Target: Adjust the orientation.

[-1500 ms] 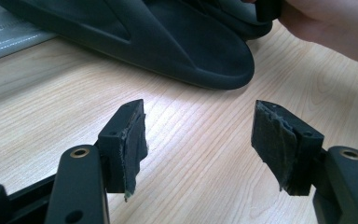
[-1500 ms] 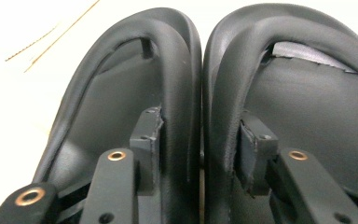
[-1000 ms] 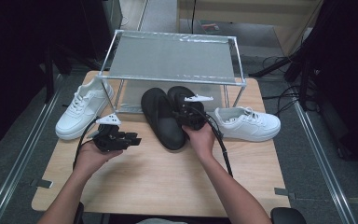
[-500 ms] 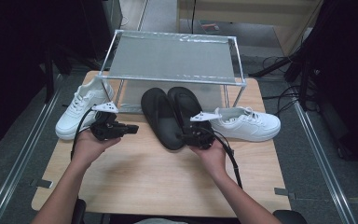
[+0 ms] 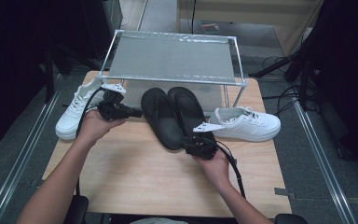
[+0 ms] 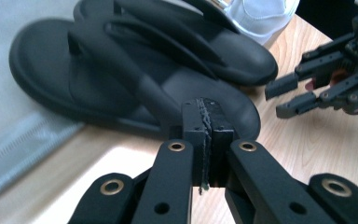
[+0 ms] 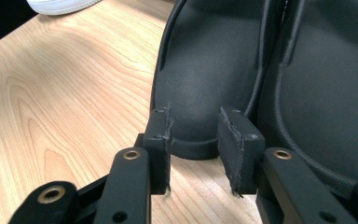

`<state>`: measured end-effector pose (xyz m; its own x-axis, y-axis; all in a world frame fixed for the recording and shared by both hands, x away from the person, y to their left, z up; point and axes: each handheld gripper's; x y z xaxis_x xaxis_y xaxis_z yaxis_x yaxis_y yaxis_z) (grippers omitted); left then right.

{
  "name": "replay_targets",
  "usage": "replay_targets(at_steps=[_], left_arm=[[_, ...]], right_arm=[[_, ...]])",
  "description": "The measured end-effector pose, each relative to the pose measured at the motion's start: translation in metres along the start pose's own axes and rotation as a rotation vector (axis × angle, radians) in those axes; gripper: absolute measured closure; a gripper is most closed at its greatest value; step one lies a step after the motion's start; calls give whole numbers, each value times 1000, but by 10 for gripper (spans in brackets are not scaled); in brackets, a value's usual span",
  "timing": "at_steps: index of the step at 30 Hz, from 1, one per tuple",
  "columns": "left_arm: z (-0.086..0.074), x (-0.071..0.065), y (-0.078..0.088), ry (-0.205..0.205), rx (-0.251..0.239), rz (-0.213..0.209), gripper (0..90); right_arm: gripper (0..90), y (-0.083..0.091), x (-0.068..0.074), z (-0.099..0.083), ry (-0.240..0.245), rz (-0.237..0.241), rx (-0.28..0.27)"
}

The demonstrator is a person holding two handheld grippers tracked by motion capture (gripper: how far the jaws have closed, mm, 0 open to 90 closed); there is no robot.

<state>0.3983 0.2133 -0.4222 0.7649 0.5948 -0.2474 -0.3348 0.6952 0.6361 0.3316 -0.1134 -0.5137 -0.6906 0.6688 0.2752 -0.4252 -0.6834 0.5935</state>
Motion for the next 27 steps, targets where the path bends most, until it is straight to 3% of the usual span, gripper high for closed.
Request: replay_targets(at_steps=[4, 7, 11, 15, 19, 23, 26, 27], left_arm=[[23, 4, 0, -50, -3, 25, 900], [39, 11, -2, -49, -1, 28, 900], [65, 12, -2, -68, -1, 36, 900], [94, 11, -4, -109, 1, 43, 900], [119, 17, -5, -125, -14, 58, 900], [131, 26, -14, -116, 11, 90, 900], [130, 31, -23, -122, 52, 104, 900], [129, 33, -23, -130, 39, 97, 899]], right_arm=[[718, 0, -2, -1, -22, -4, -10], [789, 0, -2, -1, -33, 22, -3], [891, -1, -1, -1, -10, 35, 9], [900, -3, -4, -2, 8, 32, 35], [900, 2, -3, -4, 12, 39, 47], [900, -1, -2, -7, 27, 42, 67], [900, -8, -4, -10, 43, 28, 89], [900, -10, -4, -11, 41, 26, 99]])
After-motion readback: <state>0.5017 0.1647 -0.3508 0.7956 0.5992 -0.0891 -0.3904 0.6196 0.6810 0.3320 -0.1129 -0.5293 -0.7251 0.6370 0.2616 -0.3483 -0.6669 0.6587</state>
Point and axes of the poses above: each handheld gripper's, and its own axes: y roughly backward along the jaws, z roughly out of its top, x roughly to its left, and after that the axes turned 1 degree about -y, right-handed
